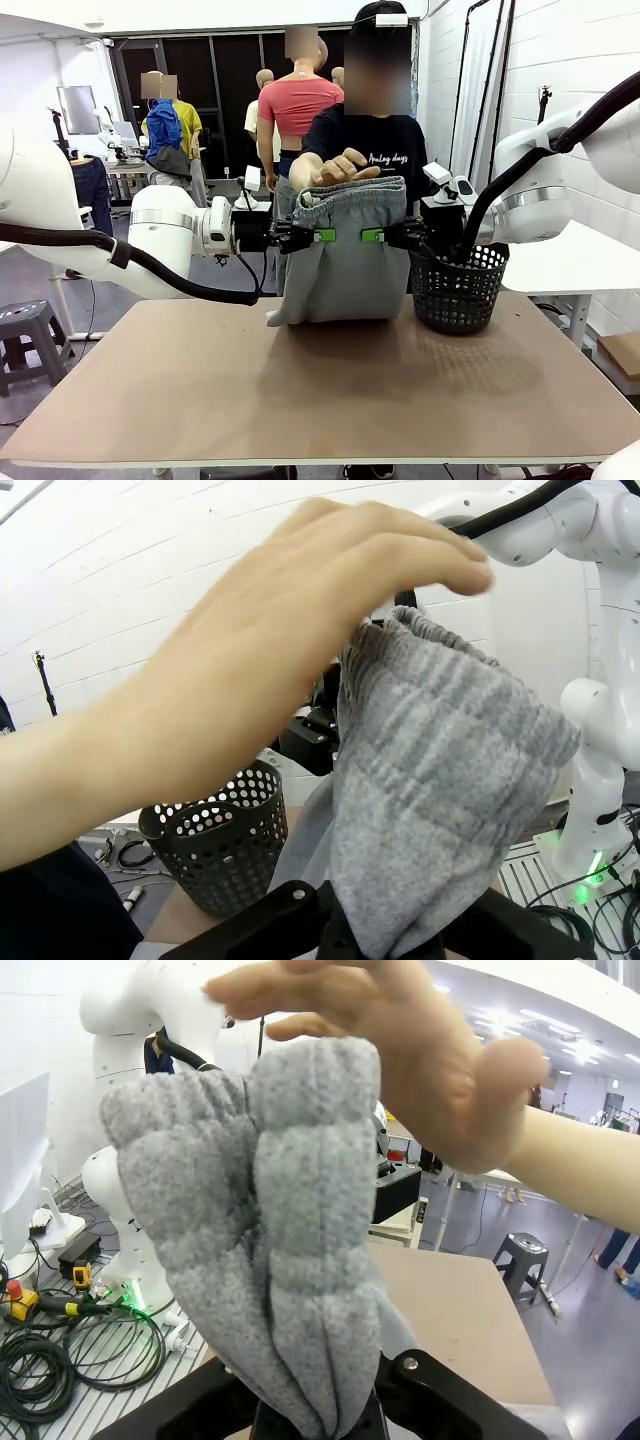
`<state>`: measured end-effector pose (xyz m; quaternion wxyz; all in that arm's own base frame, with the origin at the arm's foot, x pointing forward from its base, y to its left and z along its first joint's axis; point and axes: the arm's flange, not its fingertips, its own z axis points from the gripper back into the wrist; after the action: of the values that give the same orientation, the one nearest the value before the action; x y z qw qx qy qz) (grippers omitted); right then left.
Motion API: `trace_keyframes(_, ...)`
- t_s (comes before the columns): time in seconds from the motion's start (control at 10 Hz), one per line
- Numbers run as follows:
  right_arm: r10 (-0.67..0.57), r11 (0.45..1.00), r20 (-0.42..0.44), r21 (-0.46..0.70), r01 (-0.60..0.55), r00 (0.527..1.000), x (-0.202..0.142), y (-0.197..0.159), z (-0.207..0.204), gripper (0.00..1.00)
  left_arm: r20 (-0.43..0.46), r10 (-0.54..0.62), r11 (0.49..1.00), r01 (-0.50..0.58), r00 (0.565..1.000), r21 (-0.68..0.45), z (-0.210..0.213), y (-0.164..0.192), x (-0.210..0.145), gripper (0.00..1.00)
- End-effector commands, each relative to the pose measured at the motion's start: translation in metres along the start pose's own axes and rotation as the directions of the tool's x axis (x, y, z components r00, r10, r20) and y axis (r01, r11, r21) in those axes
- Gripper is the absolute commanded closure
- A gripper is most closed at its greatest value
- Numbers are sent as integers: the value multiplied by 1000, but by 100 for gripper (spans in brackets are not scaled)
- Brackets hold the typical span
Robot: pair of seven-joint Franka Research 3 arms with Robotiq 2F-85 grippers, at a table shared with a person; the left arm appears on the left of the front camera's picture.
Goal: Fold the training pants.
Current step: Release the ends of the Training pants and then grab the overlapped ends.
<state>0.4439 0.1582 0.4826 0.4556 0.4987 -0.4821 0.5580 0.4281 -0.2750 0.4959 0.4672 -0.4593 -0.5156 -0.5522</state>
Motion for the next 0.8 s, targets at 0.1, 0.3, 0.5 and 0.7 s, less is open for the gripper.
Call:
trace_keyframes(0.1,8,1000,8,4,-8,1000,0,1,-1,100,1,2,1000,-2,1000,2,0,-1,1,100)
trace_keyframes(0.3,8,1000,8,4,-8,1000,0,1,-1,100,1,2,1000,-2,1000,2,0,-1,1,100)
trace_keyframes(0.5,8,1000,8,4,-8,1000,0,1,-1,100,1,2,1000,-2,1000,2,0,-1,1,100)
trace_keyframes(0.7,8,1000,8,4,-8,1000,0,1,-1,100,1,2,1000,-2,1000,2,0,-1,1,100)
